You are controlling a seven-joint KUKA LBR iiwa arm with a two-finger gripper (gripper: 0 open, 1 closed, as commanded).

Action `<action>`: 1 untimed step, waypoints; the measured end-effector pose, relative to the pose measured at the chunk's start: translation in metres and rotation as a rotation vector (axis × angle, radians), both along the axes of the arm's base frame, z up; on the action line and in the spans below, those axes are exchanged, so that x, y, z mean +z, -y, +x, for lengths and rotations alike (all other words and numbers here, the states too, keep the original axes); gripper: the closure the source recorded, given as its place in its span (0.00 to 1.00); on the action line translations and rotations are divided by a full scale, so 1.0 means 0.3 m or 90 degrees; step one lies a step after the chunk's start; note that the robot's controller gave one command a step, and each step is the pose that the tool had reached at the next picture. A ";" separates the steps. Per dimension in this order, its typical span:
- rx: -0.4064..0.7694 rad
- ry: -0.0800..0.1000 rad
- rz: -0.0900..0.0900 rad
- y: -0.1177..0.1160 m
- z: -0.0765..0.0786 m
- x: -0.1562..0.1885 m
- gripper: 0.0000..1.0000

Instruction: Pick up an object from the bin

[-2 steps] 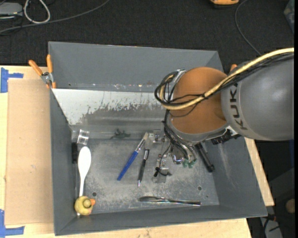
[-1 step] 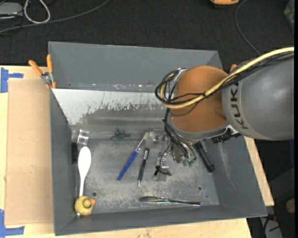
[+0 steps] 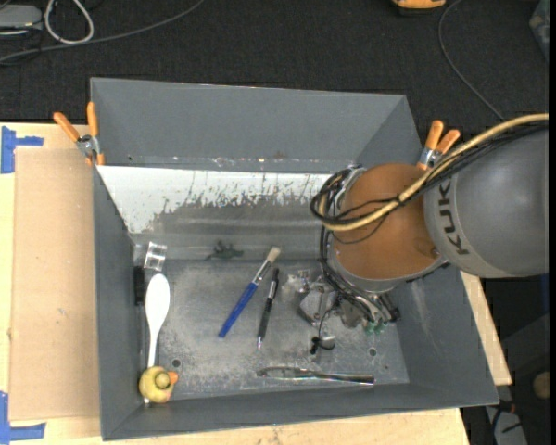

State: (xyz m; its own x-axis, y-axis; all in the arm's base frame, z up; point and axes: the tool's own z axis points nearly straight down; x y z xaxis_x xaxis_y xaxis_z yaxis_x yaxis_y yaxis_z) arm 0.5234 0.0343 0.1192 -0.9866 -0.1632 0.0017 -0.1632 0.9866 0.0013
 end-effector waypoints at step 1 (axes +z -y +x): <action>0.167 0.008 0.001 0.155 0.221 -0.161 0.00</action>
Offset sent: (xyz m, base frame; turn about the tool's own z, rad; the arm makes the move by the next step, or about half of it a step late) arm 0.0483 -0.0727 -0.0192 -0.2659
